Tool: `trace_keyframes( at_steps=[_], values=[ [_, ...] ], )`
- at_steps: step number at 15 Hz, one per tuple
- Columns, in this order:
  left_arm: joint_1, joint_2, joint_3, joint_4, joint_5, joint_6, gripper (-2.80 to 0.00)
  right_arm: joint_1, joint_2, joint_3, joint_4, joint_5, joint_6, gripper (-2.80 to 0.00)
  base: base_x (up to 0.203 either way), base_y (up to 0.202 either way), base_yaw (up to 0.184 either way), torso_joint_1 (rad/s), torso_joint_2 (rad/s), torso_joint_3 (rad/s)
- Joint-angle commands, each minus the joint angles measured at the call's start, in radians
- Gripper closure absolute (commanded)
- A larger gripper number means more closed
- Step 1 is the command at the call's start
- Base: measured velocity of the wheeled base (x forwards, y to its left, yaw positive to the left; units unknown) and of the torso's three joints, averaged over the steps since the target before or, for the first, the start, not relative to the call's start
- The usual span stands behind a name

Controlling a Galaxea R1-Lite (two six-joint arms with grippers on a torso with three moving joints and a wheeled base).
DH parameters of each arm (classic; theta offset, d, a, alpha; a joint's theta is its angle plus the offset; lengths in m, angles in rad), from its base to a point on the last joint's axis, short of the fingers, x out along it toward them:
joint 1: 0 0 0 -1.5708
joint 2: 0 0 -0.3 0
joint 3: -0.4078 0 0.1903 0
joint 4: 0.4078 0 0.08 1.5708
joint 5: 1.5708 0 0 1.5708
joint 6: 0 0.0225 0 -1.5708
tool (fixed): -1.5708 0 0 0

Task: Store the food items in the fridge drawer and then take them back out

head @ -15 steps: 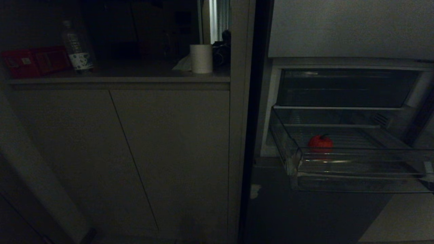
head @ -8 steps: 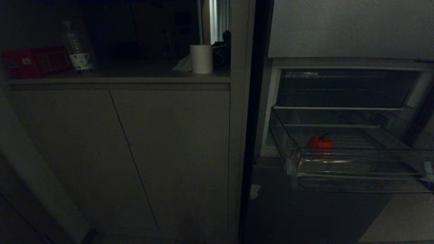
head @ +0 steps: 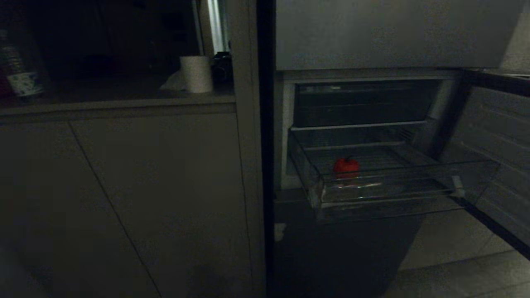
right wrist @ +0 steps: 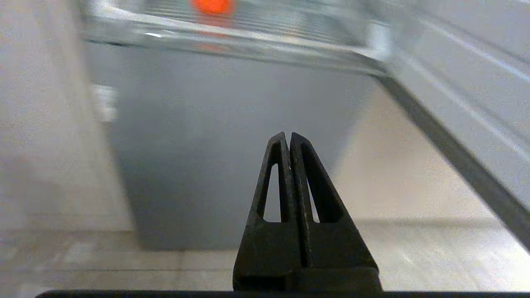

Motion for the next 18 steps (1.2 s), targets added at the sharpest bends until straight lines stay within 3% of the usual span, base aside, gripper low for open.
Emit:
trace_keyframes(
  at_steps=[1, 12, 13, 14, 15, 18],
  values=[
    [0.0, 0.0, 0.0, 0.001, 0.0, 0.001, 0.0, 0.0, 0.001, 0.001, 0.003, 0.001, -0.001, 0.0, -0.004, 0.009, -0.174, 0.002, 0.0, 0.002],
    [0.0, 0.0, 0.0, 0.001, 0.0, 0.0, 0.0, 0.0, 0.001, 0.001, 0.003, 0.0, 0.005, 0.0, 0.0, 0.009, -0.176, 0.003, 0.0, 0.004],
    [0.0, 0.0, 0.0, 0.001, 0.0, 0.001, 0.0, 0.0, 0.001, 0.001, 0.001, -0.005, 0.066, 0.0, -0.001, 0.004, -0.165, 0.007, 0.0, 0.005],
    [0.0, 0.0, 0.001, 0.001, 0.0, -0.001, 0.0, 0.0, 0.001, 0.002, -0.001, -0.019, 0.126, 0.0, -0.001, 0.007, -0.137, 0.002, 0.0, 0.002],
    [0.0, 0.0, 0.0, 0.001, 0.0, 0.0, 0.0, -0.001, 0.015, -0.01, -0.015, -0.038, 0.118, 0.0, -0.002, 0.009, -0.087, 0.005, 0.0, 0.0],
    [0.0, 0.0, 0.0, 0.001, 0.0, -0.001, 0.0, -0.012, 0.188, -0.151, -0.047, -0.224, 0.164, 0.0, 0.0, 0.0, 0.0, 0.0, 0.0, 0.0]
  ],
)
